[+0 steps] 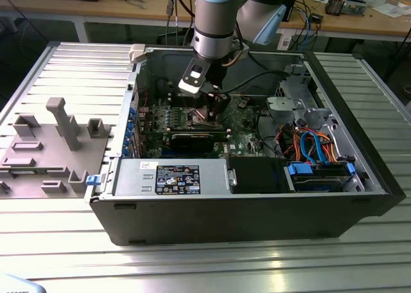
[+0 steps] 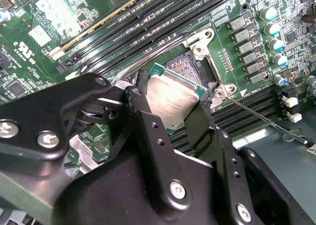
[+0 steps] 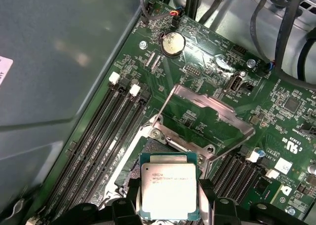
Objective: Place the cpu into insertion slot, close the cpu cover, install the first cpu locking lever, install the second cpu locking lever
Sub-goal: 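Place the cpu into insertion slot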
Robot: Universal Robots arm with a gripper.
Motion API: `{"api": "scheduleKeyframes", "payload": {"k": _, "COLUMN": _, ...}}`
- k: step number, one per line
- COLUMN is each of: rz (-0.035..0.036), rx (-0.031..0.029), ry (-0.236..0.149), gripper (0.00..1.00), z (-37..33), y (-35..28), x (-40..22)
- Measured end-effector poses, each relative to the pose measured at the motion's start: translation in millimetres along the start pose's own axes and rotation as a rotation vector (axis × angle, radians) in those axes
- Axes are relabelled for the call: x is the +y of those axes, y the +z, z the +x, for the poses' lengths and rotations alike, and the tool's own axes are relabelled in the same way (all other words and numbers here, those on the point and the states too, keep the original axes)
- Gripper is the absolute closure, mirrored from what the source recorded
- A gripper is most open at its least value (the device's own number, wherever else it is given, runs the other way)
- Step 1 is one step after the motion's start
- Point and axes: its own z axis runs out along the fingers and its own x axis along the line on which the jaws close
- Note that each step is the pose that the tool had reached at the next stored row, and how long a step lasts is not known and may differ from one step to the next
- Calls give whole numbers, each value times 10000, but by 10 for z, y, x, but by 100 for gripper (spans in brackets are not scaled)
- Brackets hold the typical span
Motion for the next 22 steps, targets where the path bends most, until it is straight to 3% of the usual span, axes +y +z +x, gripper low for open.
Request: {"api": "scheduleKeyframes", "payload": {"k": 22, "rz": -20, "rx": 9, "ry": 1476, "gripper": 46, "z": 14, "y": 1, "x": -17}}
